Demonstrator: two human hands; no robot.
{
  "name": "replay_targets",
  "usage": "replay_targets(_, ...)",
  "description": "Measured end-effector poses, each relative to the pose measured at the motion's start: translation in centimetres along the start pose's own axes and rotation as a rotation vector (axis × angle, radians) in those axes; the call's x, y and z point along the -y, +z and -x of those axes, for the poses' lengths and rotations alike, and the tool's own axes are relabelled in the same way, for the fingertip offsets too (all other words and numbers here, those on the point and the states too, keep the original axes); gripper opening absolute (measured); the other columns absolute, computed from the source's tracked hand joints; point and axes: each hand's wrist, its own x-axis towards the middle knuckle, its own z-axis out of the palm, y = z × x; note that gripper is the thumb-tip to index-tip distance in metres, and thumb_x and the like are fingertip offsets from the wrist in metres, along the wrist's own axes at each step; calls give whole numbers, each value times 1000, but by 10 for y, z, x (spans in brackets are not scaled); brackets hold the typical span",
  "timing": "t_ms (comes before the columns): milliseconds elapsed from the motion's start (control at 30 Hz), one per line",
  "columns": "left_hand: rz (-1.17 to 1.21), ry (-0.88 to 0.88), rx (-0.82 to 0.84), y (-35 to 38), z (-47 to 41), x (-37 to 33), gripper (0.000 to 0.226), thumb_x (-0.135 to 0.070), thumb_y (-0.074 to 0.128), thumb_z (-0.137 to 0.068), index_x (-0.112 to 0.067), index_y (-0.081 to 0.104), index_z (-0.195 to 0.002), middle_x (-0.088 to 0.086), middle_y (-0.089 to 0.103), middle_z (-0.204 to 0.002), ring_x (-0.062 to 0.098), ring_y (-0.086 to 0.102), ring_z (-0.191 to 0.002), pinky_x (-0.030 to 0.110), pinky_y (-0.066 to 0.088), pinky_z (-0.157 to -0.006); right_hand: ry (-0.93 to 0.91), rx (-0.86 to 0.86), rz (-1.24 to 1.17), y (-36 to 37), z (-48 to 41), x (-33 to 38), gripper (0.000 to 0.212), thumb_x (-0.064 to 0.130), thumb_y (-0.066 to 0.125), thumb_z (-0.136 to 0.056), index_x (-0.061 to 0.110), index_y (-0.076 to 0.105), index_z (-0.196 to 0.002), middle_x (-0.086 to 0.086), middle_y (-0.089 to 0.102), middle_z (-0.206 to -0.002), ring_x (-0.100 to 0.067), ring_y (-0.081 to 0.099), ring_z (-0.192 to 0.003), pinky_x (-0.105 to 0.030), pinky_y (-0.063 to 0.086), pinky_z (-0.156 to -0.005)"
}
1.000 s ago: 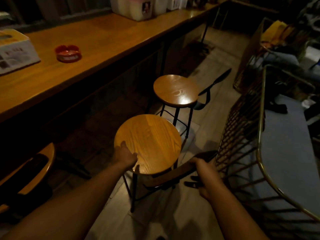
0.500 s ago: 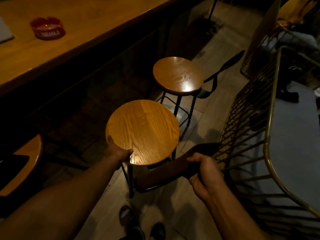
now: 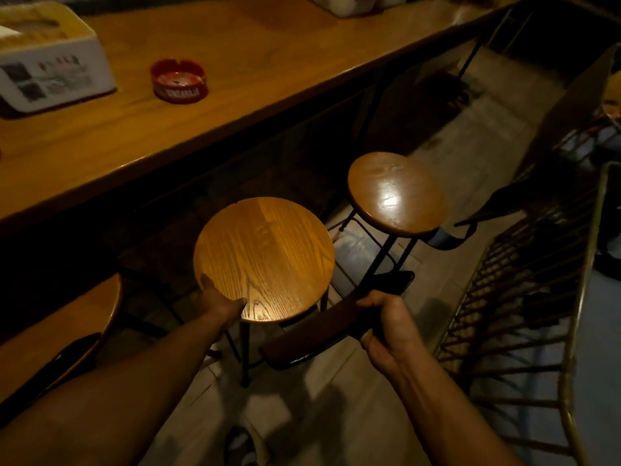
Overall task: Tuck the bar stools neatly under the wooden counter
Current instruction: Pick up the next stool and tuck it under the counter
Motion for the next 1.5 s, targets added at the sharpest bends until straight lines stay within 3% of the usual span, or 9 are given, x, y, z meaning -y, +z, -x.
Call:
replay_targets(300,-47,-89,64,-4,-13,-18,111,-19,78,-79,-19,-4,-154,22,17,-154,42,31,-135,48,40,-103,41,139,105,15,-24,23,10,-5,52,-76,4,54,-79,-13,50,-76,-27,56,-74,-33,54,-52)
replay_targets(467,-108,-100,93,-12,33,-52,76,-29,72,-84,-12,31,-146,18,34,-148,35,43,-128,36,42,-95,165,244,215,-11,-35,58,13,4,56,-87,-1,60,-98,-19,64,-97,-35,63,-97,-46,58,-71)
replay_targets(567,-93,-24,143,-27,82,-74,60,-38,68,-87,-12,49,-138,9,50,-142,25,51,-123,29,41,-89,76,172,671,-25,-46,81,36,29,65,-89,14,58,-121,-11,64,-123,-34,61,-104,-57,50,-84)
replay_targets(667,-31,20,205,-37,145,-91,57,-57,62,-85,-15,64,-124,3,60,-131,20,55,-117,36,42,-97,-310,250,1157,-39,-46,103,84,54,69,-80,22,27,-146,-8,43,-147,-31,47,-124,-47,50,-85)
replay_targets(833,-238,142,167,-34,215,-99,66,-75,68,-65,-25,71,-109,-8,67,-108,10,62,-98,34,53,-86,-706,803,1681,-42,-58,125,66,56,69,-79,24,50,-134,5,55,-128,-19,54,-115,-31,45,-87)
replay_targets(967,-601,218,-69,-21,221,-89,28,-33,79,-72,-24,70,-97,-3,67,-89,13,64,-78,30,57,-65,-1135,731,2024,-29,-68,119,22,33,67,-81,23,63,-101,0,67,-97,-23,63,-87,-37,53,-76)
replay_targets(1067,-580,242,-209,-16,223,-88,8,-11,69,-78,-18,70,-82,1,66,-82,15,63,-72,27,53,-57,-1004,724,1921,-29,-80,117,30,15,66,-80,22,65,-109,-3,65,-101,-23,64,-85,-38,57,-71)
replay_targets(1367,-707,308,-339,-9,221,-85,17,-3,61,-85,-17,70,-89,3,66,-84,16,60,-73,25,42,-61,-1164,657,1948,-33,-87,109,3,17,67,-85,20,68,-86,-2,66,-84,-20,63,-73,-32,53,-62)
replay_targets(1500,-671,349,-405,-3,219,-76,18,-5,62,-86,-18,69,-97,2,69,-92,16,65,-84,25,50,-70,-1266,629,1988,-32,-91,104,15,4,72,-75,18,67,-68,-2,65,-65,-21,62,-54,-30,48,-46)
